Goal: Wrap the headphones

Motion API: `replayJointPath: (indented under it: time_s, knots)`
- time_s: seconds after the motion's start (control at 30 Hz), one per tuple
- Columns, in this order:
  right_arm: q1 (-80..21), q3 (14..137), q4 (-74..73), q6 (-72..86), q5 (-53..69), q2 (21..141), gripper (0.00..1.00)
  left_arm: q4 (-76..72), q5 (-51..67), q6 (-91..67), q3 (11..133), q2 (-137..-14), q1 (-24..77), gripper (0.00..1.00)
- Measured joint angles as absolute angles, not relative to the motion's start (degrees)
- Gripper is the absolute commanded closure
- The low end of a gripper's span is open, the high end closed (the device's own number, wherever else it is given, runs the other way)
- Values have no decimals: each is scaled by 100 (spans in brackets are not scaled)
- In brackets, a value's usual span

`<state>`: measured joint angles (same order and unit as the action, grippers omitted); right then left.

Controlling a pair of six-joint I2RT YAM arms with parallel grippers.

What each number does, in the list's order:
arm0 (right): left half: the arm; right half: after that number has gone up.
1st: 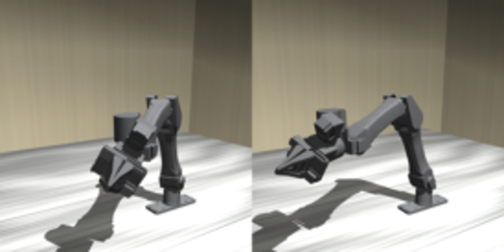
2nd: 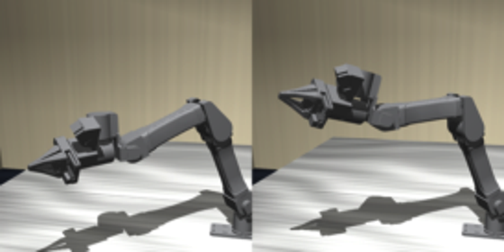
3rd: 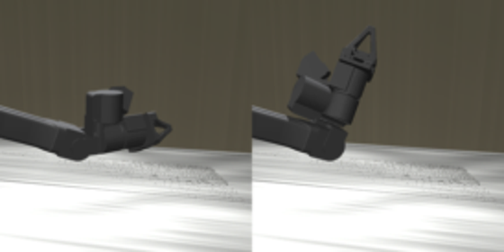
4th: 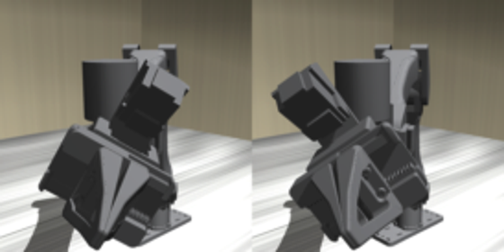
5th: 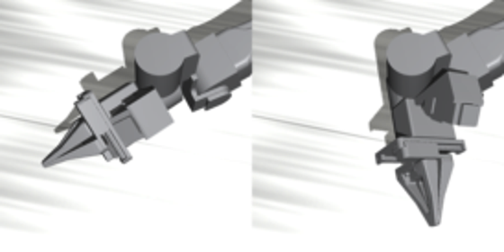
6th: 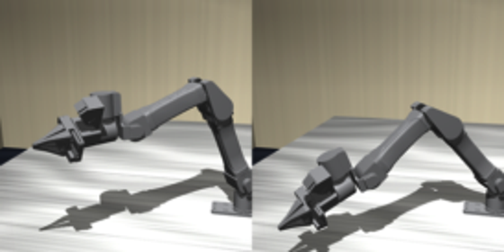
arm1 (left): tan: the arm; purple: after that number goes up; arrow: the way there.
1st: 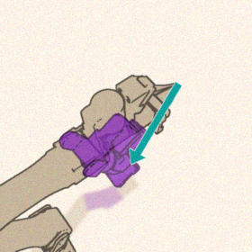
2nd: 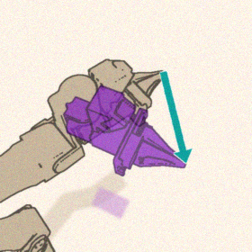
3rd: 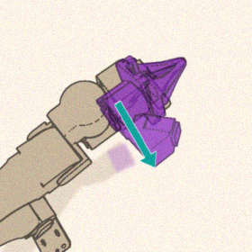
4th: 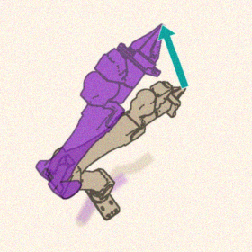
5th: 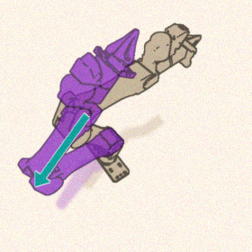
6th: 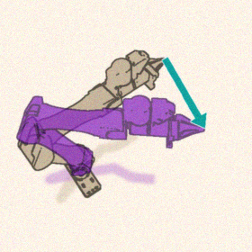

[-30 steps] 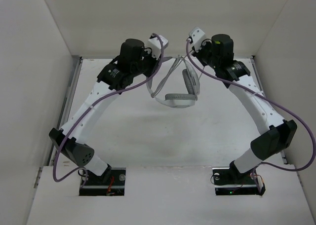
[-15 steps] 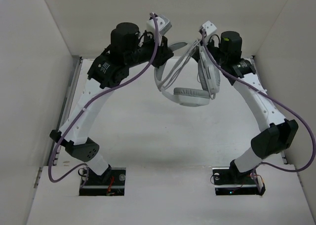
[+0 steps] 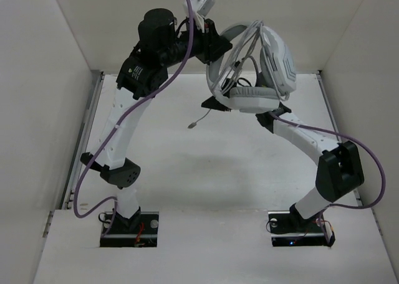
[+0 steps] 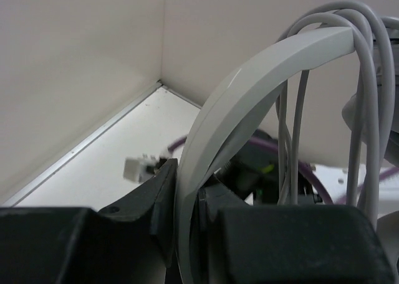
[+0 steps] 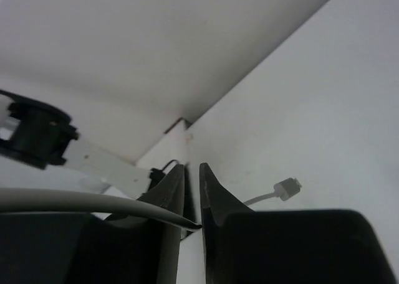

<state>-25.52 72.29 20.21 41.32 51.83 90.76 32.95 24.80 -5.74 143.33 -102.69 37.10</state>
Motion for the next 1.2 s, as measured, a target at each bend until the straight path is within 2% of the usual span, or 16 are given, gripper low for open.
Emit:
replayJointPath:
  time_s: [0.2, 0.37, 0.77, 0.9, 1.07, 1.2]
  knots:
    - [-3081, 6407, 3500, 5380, 5424, 9070, 71, 3081, 2311, -803, 14527, -10460, 3232, 99]
    - [-3352, 5970, 3898, 5725, 5474, 8991, 67, 2906, 1892, -895, 14617, -10510, 2766, 99]
    - [-3771, 5907, 4202, 5920, 5594, 8919, 68, 2622, 945, -963, 14824, -10656, 2187, 99]
    - [-3798, 5907, 4128, 5778, 5605, 8892, 73, 2591, 624, -886, 14829, -10667, 1938, 99]
    - [-3798, 5907, 3933, 5502, 5590, 8840, 92, 2604, 150, -755, 14829, -10728, 1717, 99]
    - [-3798, 5981, 3570, 5203, 5561, 8836, 96, 2620, -154, -622, 14829, -10801, 1723, 99]
